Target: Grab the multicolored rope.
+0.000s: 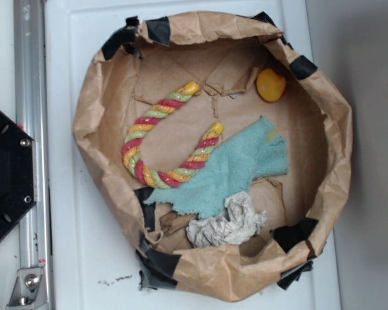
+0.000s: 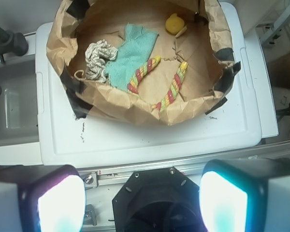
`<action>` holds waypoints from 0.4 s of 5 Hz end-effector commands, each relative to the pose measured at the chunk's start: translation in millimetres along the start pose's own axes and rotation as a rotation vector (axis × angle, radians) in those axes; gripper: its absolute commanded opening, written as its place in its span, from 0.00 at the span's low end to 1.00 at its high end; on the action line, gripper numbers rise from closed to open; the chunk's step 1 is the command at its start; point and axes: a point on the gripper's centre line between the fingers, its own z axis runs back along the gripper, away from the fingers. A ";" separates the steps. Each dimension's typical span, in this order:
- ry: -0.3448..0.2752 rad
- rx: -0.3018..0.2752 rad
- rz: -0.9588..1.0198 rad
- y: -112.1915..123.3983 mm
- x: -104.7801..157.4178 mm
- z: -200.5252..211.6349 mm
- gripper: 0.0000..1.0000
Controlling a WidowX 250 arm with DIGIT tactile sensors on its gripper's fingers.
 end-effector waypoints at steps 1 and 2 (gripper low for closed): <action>0.000 0.000 0.000 0.0 0.0 0.0 1.00; -0.018 0.063 0.244 25.4 47.2 -33.8 1.00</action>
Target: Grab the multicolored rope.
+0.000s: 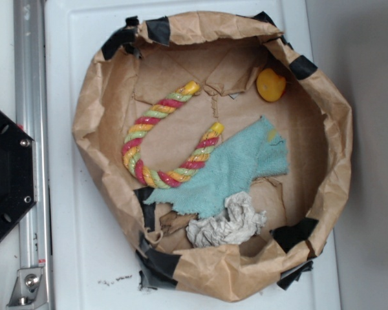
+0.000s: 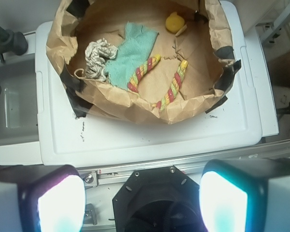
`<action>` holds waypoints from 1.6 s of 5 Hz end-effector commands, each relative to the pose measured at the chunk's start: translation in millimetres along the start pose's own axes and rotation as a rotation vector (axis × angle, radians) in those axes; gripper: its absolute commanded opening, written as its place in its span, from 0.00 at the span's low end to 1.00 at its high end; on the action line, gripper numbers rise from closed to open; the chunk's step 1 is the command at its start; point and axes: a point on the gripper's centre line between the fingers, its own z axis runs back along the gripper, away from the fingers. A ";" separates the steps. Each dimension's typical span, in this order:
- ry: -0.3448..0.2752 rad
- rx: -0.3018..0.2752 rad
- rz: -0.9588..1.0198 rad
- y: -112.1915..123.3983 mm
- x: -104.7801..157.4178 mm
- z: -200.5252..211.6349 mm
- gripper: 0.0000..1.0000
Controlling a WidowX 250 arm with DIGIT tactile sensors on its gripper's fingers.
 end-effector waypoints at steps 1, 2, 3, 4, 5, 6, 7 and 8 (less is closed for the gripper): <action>-0.053 0.105 0.479 48.4 86.5 -66.9 1.00; -0.010 0.168 0.583 58.4 119.6 -122.0 1.00; 0.040 0.205 0.608 54.0 117.2 -163.3 1.00; 0.098 0.239 0.630 50.2 106.1 -175.7 1.00; 0.075 0.270 0.676 72.6 78.8 -160.9 1.00; 0.037 0.284 0.685 96.1 53.6 -154.0 1.00; 0.074 0.248 0.670 105.9 56.8 -166.3 1.00; 0.128 0.202 0.610 111.5 72.7 -179.7 1.00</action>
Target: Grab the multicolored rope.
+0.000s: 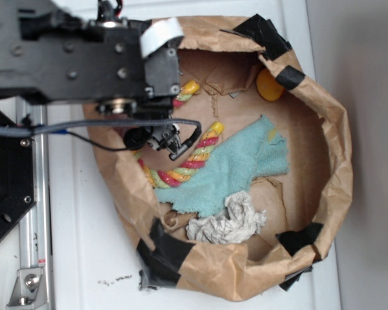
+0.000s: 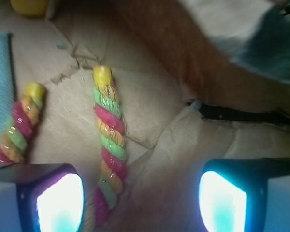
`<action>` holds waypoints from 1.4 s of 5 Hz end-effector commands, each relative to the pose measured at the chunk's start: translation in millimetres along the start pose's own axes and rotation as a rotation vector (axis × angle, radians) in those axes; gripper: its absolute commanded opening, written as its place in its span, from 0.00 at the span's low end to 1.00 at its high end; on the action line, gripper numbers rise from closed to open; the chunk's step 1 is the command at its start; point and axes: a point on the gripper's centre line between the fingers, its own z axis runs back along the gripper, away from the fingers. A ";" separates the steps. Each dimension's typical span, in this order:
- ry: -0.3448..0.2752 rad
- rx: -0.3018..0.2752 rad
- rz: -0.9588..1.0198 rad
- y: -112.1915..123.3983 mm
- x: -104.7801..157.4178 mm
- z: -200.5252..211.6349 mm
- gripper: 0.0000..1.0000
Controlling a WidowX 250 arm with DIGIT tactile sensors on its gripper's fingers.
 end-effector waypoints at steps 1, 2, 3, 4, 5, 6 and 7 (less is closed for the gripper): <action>0.026 -0.033 -0.030 8.0 24.2 -7.6 1.00; 0.026 -0.033 -0.030 8.0 24.2 -7.6 1.00; 0.026 -0.033 -0.030 8.0 24.2 -7.6 1.00; -0.028 -0.107 -0.132 1.0 16.9 -19.1 1.00; -0.052 -0.134 -0.178 -10.1 27.0 -38.7 1.00; -0.063 -0.128 -0.224 -13.8 21.1 -48.1 1.00; -0.072 -0.110 -0.250 -11.4 16.6 -50.1 1.00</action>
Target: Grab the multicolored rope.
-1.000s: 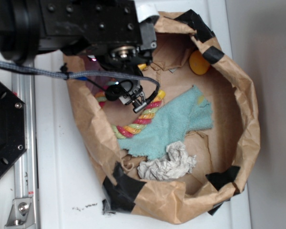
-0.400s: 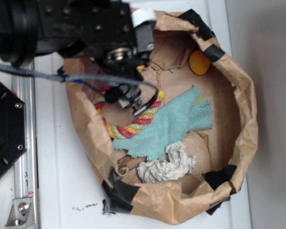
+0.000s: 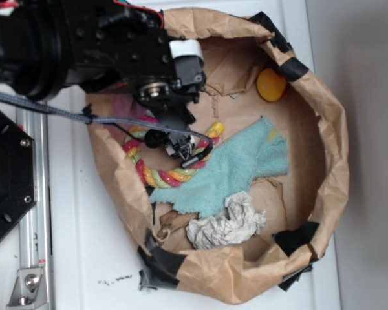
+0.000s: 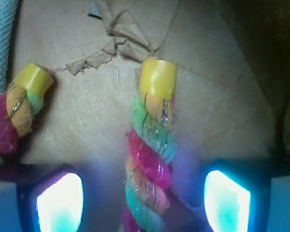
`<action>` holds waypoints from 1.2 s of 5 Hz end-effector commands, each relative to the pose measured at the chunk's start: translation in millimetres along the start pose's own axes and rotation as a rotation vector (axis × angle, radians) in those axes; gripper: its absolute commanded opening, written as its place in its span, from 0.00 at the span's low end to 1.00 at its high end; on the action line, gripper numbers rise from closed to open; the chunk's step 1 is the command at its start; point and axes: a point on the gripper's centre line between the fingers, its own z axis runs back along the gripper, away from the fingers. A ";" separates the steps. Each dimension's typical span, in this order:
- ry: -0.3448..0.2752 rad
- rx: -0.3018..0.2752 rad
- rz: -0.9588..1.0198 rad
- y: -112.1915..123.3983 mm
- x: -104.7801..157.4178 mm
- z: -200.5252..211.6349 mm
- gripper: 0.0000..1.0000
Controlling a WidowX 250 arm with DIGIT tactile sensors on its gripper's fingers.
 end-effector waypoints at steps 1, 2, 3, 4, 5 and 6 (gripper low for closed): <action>-0.016 0.035 -0.008 21.1 -0.1 -5.9 1.00; -0.002 0.041 -0.030 27.9 1.5 -18.9 1.00; 0.028 0.036 -0.101 28.0 -2.8 -41.1 0.00; 0.009 0.039 -0.123 23.3 -6.7 -34.9 0.00; -0.027 0.046 -0.151 15.4 -9.9 -20.3 0.00; -0.037 0.057 -0.153 15.5 -8.8 -16.9 0.00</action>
